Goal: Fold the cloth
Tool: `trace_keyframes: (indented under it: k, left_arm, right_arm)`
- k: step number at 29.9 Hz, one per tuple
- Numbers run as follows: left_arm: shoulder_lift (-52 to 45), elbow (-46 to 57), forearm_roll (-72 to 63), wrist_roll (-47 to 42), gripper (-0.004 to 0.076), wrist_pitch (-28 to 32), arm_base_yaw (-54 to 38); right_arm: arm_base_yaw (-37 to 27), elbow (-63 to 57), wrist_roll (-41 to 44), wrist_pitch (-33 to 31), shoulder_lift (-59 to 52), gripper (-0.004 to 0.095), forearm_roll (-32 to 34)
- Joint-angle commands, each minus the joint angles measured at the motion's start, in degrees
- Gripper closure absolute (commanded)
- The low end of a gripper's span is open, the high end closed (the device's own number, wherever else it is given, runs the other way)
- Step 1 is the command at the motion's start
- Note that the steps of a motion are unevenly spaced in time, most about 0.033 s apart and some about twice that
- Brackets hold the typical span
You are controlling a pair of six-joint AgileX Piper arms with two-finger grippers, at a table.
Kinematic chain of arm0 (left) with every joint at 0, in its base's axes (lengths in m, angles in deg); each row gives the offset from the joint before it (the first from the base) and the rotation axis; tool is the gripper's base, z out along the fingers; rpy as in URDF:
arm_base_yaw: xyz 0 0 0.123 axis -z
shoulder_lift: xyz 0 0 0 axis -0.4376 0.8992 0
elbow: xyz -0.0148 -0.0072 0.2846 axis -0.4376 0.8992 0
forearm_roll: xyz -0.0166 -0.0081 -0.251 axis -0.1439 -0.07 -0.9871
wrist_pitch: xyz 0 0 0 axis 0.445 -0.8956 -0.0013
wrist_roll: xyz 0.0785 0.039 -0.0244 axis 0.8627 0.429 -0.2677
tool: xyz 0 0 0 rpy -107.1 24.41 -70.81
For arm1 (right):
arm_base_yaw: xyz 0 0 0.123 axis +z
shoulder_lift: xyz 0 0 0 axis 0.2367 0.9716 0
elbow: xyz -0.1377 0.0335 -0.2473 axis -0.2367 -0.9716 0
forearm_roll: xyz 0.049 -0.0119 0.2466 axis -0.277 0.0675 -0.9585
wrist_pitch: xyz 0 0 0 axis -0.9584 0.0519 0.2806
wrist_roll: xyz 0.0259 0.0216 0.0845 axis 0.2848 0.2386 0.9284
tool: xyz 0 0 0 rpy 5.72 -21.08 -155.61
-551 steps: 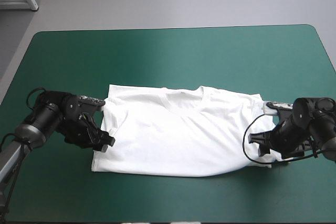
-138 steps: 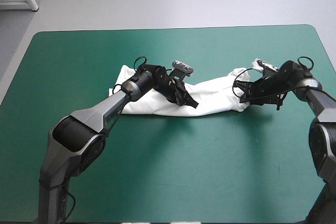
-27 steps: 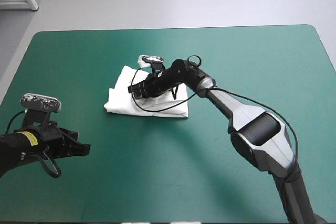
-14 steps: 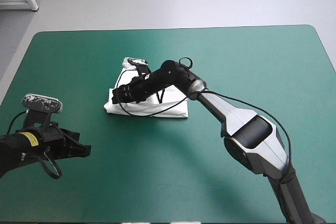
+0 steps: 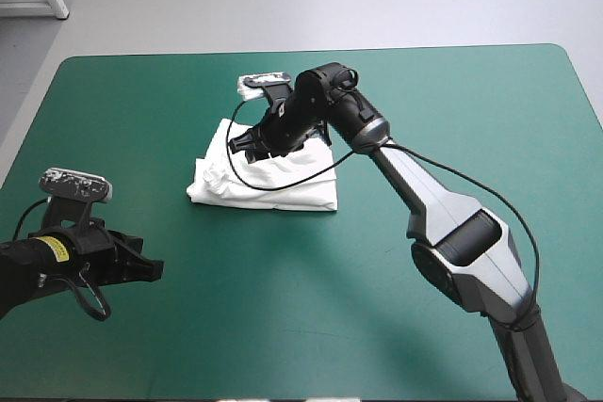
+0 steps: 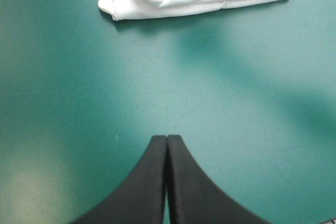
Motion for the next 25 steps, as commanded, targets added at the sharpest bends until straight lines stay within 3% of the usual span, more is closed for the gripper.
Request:
trace_keyframes:
  k: [1, 6, 14, 20, 25]
  left_arm:
    - [-0.18, -1.26, -0.7, 0.32, 0.0733, -1.69, 0.14]
    - [-0.18, -1.26, -0.7, 0.32, 0.0733, -1.69, 0.14]
    - [-0.18, -1.26, -0.7, 0.32, 0.0733, -1.69, 0.14]
    - [-0.18, -1.26, -0.7, 0.52, 0.0733, -1.69, 0.14]
    - [-0.18, -1.26, -1.06, 0.52, 0.0733, -1.69, 0.14]
  right_arm:
    - [-2.01, 2.27, 0.42, 1.48, -6.68, 0.0453, 1.85]
    - [-5.14, -1.31, 0.57, 1.48, -10.79, 0.0453, 1.84]
    - [-7.63, -24.7, -1.38, 2.44, -22.02, 0.0453, 5.07]
    - [-8.06, -36.29, -1.38, 12.23, -25.74, 0.0449, 3.57]
    - [-8.38, -41.43, -1.65, 20.54, -23.86, 0.0375, 1.52]
